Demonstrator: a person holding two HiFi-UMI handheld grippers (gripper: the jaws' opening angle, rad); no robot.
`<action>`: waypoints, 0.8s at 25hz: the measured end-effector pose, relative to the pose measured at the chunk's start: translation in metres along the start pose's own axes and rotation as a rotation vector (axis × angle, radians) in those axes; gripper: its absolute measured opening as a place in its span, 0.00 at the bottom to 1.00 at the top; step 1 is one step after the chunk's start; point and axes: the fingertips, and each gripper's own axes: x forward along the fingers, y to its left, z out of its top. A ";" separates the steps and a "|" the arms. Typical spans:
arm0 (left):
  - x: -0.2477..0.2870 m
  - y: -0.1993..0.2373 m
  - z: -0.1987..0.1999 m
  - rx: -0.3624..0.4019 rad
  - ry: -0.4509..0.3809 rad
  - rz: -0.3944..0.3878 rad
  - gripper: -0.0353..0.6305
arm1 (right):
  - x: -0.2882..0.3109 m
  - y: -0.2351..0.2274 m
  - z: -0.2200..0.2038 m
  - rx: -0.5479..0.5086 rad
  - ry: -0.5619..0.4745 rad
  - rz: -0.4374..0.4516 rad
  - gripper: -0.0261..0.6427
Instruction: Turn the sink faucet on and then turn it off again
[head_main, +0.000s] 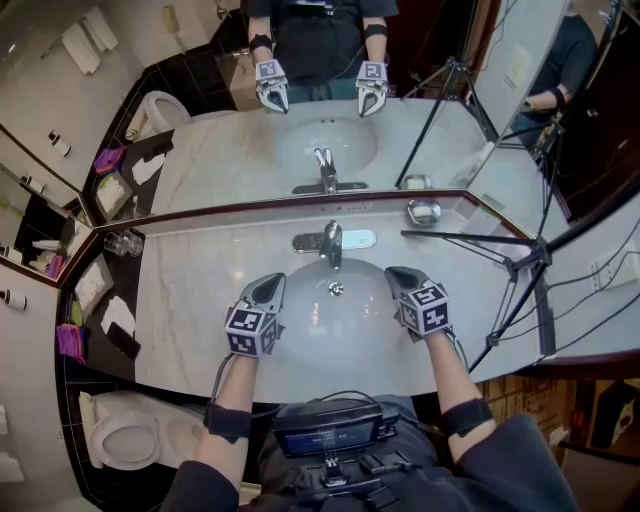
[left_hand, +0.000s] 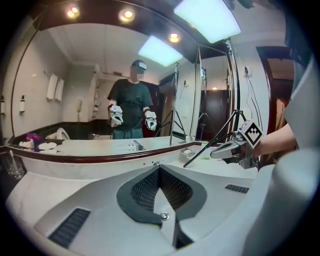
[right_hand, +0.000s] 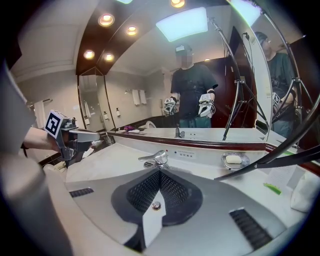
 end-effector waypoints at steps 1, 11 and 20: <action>-0.003 0.002 0.002 -0.011 -0.007 0.000 0.05 | -0.001 0.001 0.000 -0.001 0.000 0.001 0.07; -0.009 0.003 0.000 -0.037 -0.027 0.022 0.05 | -0.005 0.003 0.000 -0.008 -0.004 0.006 0.07; -0.004 0.008 0.000 -0.011 -0.009 0.050 0.05 | 0.006 0.005 0.007 -0.187 0.002 -0.036 0.07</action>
